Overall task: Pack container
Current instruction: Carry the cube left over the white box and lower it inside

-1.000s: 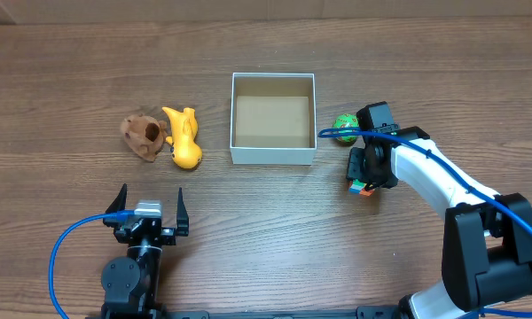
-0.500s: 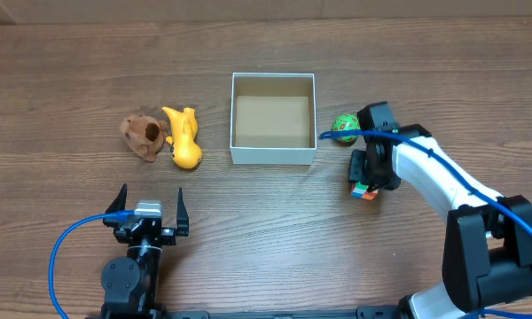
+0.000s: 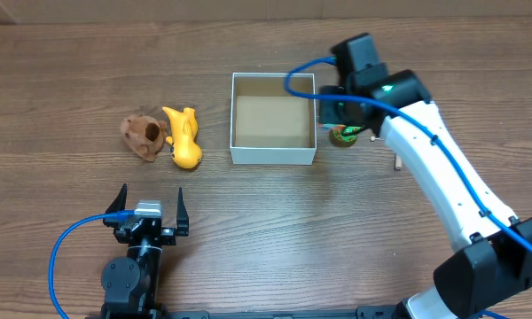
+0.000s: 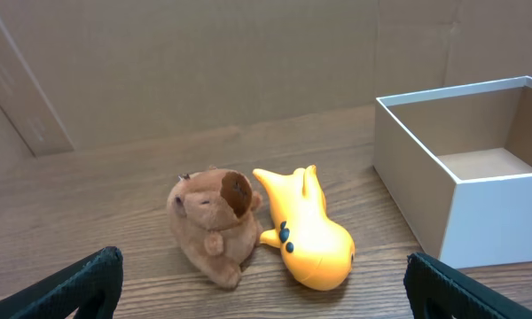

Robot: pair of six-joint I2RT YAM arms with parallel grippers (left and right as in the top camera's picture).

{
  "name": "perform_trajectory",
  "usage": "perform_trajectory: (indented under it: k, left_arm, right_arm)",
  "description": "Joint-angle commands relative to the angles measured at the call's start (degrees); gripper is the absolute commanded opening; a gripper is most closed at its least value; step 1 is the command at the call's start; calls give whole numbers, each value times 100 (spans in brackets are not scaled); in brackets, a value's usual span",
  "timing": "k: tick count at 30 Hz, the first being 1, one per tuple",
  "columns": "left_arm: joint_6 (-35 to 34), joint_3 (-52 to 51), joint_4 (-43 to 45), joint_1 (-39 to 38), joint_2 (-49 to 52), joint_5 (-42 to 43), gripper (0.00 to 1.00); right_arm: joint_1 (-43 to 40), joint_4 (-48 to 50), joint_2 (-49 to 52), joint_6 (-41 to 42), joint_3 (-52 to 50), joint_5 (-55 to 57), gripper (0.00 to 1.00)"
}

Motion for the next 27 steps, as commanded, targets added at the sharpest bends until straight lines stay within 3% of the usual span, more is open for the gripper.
perform_trajectory:
  k: [1,7,18,27]
  left_arm:
    - [87,-35,22,44,-28,66,100]
    - [87,-35,22,44,-28,66,100]
    - [87,-35,22,44,-28,66,100]
    - [87,-35,22,44,-28,66,100]
  right_arm:
    - [481,282,-24,-35,216,-2,52]
    - [883,723,289,-37,216,295,52]
    - [898,1244,850,-190,214,527,52]
    - [852,918,1182,-332,208,796,52]
